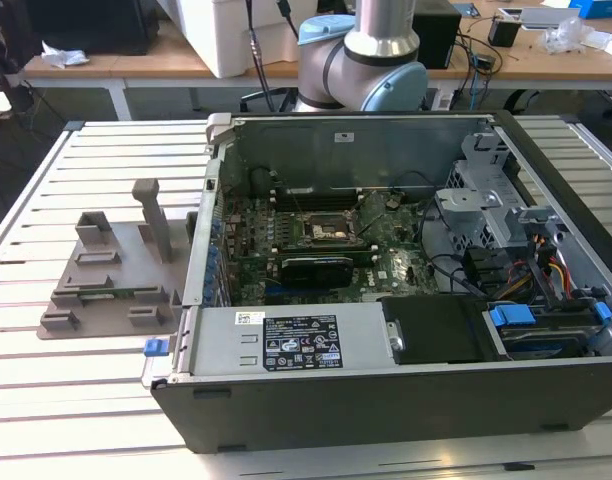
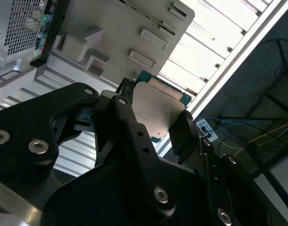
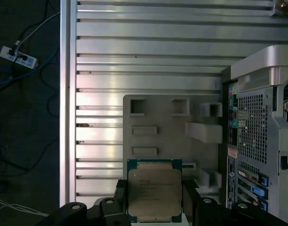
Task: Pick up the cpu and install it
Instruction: 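Pick up the cpu and move it towards the insertion slot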
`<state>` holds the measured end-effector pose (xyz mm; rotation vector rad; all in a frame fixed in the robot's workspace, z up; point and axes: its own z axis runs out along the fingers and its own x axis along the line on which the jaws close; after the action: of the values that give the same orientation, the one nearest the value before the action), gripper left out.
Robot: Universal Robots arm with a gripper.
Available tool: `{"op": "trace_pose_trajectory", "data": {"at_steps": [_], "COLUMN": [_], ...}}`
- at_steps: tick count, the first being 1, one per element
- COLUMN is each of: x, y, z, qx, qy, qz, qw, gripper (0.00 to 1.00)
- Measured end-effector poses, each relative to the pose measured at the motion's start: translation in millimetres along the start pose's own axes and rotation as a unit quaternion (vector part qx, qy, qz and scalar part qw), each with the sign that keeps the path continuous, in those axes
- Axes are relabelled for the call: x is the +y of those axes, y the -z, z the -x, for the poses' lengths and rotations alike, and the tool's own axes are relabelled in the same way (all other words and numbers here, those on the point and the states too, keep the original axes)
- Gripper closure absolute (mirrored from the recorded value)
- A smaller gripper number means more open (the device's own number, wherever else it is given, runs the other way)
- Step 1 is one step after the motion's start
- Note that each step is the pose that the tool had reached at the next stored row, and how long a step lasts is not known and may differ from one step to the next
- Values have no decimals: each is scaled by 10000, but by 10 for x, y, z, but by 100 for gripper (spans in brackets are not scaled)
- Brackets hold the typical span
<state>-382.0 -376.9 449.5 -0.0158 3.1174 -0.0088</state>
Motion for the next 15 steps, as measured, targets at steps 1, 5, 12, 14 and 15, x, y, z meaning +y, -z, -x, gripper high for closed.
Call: {"op": "trace_pose_trajectory", "data": {"at_steps": [1,5,12,14,15], "x": [0,0,-2,-4,-4], "y": [40,76,32,8,-16], "z": [1,2,195,285,402], "qx": [0,1,27,41,54], "qy": [0,0,-1,1,-1], "qz": [0,9,12,13,13], "qw": [10000,10000,10000,10000,10000], "gripper": [45,45,45,45,45]}}
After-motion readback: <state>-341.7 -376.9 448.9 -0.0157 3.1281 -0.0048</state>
